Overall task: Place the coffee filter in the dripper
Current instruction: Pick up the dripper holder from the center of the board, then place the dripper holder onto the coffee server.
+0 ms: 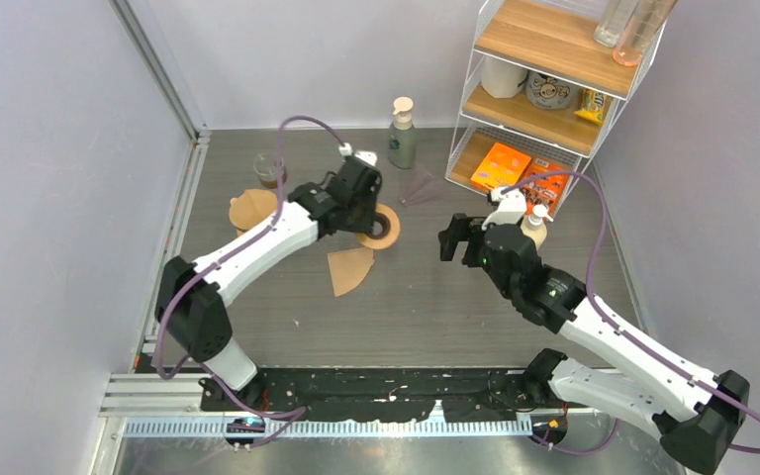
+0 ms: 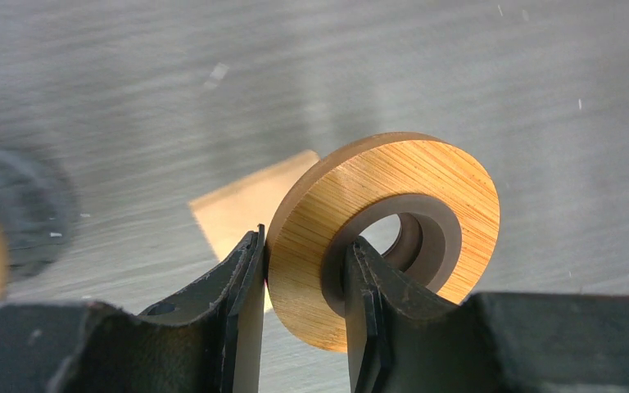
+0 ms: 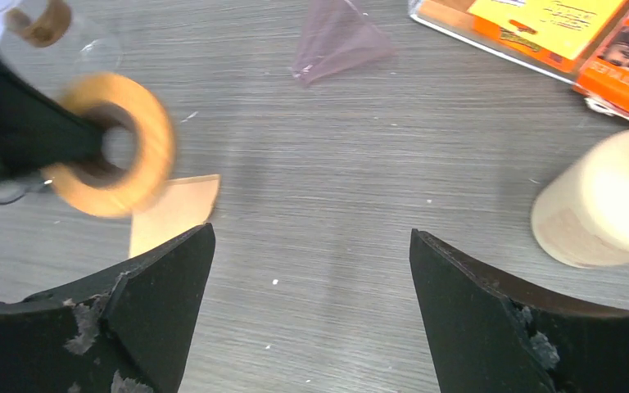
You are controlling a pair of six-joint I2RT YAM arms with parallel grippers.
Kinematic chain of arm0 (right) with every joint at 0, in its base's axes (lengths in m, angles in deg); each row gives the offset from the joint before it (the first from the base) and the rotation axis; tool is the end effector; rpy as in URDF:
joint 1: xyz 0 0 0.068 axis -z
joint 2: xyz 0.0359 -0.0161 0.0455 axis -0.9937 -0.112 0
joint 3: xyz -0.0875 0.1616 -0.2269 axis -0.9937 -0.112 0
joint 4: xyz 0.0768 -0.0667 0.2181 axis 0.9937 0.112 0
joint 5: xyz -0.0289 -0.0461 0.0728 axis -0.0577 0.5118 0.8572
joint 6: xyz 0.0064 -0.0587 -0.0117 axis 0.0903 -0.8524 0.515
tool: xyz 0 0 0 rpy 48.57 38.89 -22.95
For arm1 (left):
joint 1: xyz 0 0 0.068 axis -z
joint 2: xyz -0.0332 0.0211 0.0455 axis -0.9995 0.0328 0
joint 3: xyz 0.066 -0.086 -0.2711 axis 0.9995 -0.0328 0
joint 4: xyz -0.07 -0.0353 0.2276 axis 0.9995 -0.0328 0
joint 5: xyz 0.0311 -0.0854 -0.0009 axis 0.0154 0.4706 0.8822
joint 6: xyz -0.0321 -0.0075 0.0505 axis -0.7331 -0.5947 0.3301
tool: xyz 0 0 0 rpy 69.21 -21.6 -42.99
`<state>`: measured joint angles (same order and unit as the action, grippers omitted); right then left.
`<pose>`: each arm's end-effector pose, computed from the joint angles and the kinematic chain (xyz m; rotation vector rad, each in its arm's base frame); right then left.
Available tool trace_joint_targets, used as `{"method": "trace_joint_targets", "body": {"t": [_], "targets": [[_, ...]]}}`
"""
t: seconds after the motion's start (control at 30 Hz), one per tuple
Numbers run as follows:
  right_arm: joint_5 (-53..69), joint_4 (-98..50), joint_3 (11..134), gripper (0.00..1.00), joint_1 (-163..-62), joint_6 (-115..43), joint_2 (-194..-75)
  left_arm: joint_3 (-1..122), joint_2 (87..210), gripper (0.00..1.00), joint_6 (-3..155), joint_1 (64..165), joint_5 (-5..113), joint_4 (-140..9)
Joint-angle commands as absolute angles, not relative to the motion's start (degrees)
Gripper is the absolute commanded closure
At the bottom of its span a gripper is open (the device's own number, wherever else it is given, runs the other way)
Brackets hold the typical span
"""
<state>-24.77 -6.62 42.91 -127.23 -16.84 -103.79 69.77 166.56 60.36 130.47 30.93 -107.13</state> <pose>0.1377 0.1053 0.3286 -0.0189 1.9546 0.3726 0.2596 -0.2215 0.3147 0.2092 2.4427 -0.2263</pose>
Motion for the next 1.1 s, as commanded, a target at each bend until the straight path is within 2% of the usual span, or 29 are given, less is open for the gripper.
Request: {"method": "trace_joint_targets", "body": {"t": [0.0, 0.2, 0.37, 0.57, 0.73, 0.9, 1.07], "targets": [[-32.5, -13.5, 38.2, 0.05, -127.4, -18.4, -99.8, 73.6, 158.8, 1.0, 62.7, 123.1, 28.6, -106.9], [-31.7, -16.5, 35.0, 0.04, -127.4, -23.1, -98.2, 75.7, 156.6, 1.0, 63.0, 110.7, 30.6, -104.3], [-32.0, -16.6, 34.8, 0.05, -127.4, -24.9, -98.4, 81.2, 159.8, 1.0, 64.2, 102.9, 31.7, -103.9], [-33.0, -17.2, 34.1, 0.04, -127.4, -25.7, -98.5, 88.3, 166.2, 1.0, 67.9, 97.2, 32.4, -104.7], [-32.9, -17.8, 33.8, 0.05, -127.4, -25.9, -98.9, 94.7, 173.1, 1.0, 67.0, 91.8, 38.9, -106.0], [-32.9, -18.7, 33.2, 0.04, -127.3, -26.3, -99.2, 102.1, 180.7, 1.0, 66.3, 90.1, 38.8, -110.9], [-32.9, -18.8, 33.1, 0.04, -127.1, -26.7, -99.6, 103.3, 184.1, 1.0, 65.7, 88.5, 38.8, -111.0]]}}
